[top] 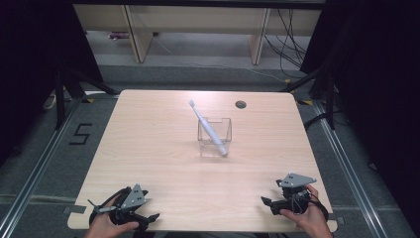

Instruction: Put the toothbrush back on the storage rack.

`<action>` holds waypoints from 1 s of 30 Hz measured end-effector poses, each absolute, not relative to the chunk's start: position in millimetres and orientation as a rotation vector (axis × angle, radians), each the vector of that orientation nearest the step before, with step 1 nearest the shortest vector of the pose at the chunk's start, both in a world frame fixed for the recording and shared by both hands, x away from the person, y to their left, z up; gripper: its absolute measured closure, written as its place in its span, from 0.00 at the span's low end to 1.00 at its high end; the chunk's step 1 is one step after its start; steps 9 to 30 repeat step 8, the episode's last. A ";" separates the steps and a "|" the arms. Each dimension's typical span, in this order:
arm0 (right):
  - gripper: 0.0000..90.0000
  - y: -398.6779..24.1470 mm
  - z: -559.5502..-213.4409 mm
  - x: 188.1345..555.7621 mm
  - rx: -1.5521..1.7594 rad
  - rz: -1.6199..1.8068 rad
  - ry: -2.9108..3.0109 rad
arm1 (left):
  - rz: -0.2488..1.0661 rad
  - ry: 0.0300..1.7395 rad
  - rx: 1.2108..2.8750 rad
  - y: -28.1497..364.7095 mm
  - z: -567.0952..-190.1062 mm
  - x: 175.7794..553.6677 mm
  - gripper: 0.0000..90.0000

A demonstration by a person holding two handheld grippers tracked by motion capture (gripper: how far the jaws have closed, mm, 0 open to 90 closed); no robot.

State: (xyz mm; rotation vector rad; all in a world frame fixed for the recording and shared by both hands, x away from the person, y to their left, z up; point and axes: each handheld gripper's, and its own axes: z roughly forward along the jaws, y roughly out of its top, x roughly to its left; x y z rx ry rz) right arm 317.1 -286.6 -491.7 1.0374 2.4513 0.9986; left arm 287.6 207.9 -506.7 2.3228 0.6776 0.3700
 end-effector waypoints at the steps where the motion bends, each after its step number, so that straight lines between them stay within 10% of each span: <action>1: 0.19 -286.6 -491.7 317.1 1.037 0.999 2.451 | 0.370 0.678 2.323 207.9 -506.7 287.6 0.17; 30: 0.19 -286.3 -491.8 317.4 1.037 1.003 2.456 | 0.371 0.678 2.323 208.0 -506.7 287.7 0.17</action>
